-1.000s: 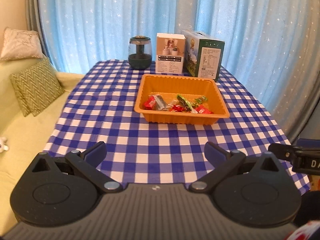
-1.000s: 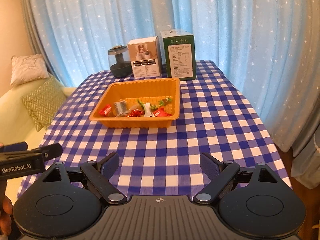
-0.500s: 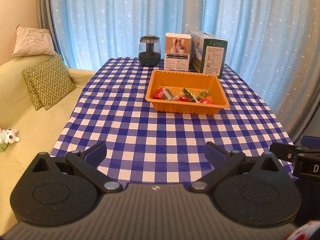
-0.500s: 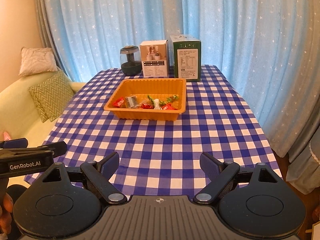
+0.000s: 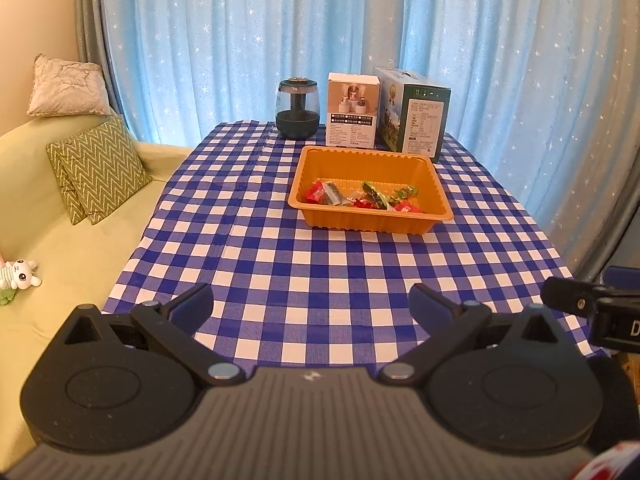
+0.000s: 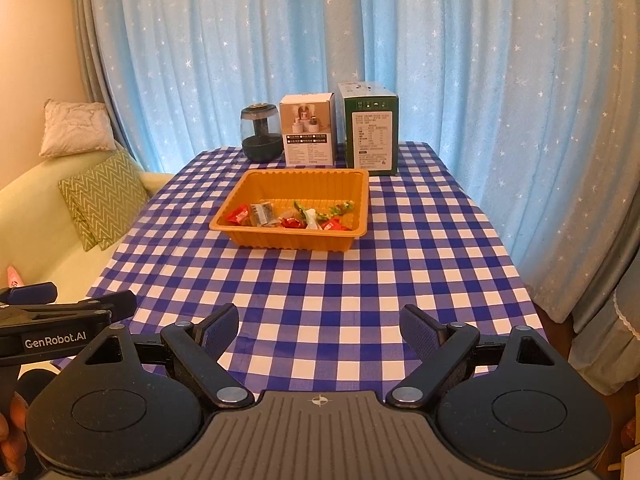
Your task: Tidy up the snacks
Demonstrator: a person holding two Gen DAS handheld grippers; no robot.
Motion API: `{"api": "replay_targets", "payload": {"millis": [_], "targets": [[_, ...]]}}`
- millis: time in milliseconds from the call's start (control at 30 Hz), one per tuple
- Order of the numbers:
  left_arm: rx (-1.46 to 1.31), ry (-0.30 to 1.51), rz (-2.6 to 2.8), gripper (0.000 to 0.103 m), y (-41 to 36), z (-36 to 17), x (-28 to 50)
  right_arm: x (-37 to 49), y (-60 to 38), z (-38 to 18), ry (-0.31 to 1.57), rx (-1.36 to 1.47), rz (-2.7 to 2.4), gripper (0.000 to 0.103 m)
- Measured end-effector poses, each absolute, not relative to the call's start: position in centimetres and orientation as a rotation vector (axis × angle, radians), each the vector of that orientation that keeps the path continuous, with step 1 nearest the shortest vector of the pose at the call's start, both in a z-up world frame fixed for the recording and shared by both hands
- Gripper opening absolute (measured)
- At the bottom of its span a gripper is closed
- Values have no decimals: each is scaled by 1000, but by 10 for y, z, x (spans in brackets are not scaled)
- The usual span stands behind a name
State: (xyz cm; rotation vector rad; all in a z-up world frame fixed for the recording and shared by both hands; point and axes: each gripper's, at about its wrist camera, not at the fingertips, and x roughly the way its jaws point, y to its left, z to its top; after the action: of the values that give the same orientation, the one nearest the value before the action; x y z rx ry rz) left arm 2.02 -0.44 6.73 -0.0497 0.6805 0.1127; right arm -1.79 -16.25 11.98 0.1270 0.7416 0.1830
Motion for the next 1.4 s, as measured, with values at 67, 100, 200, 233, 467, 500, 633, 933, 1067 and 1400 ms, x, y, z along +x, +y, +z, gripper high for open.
{"api": "replay_targets", "payload": {"millis": [67,100,200,233,467,500,633,933,1067,1400], "targets": [[-51,683,108,103,-5,67,21,-17,-162,118,743,131,185,87],[-51,683,106,103,-5,66,21,-17,-163,118,744,134,185,87],[-45,685,98,103,-6,64,21,-17,-163,116,746,140,182,87],[-45,686,96,103,-6,63,22,-17,-163,115,748,140,183,87],[-51,694,81,103,-9,57,23,-16,-165,109,757,135,171,87],[-52,695,81,103,-9,56,24,-16,-165,109,758,136,168,87],[-51,694,79,103,-9,56,24,-15,-165,107,760,134,166,87],[-53,691,77,103,-9,57,24,-15,-165,107,761,135,168,87],[-55,691,77,103,-9,57,24,-15,-164,106,759,134,166,87],[-54,691,75,103,-8,57,24,-16,-163,106,761,133,166,87]]}}
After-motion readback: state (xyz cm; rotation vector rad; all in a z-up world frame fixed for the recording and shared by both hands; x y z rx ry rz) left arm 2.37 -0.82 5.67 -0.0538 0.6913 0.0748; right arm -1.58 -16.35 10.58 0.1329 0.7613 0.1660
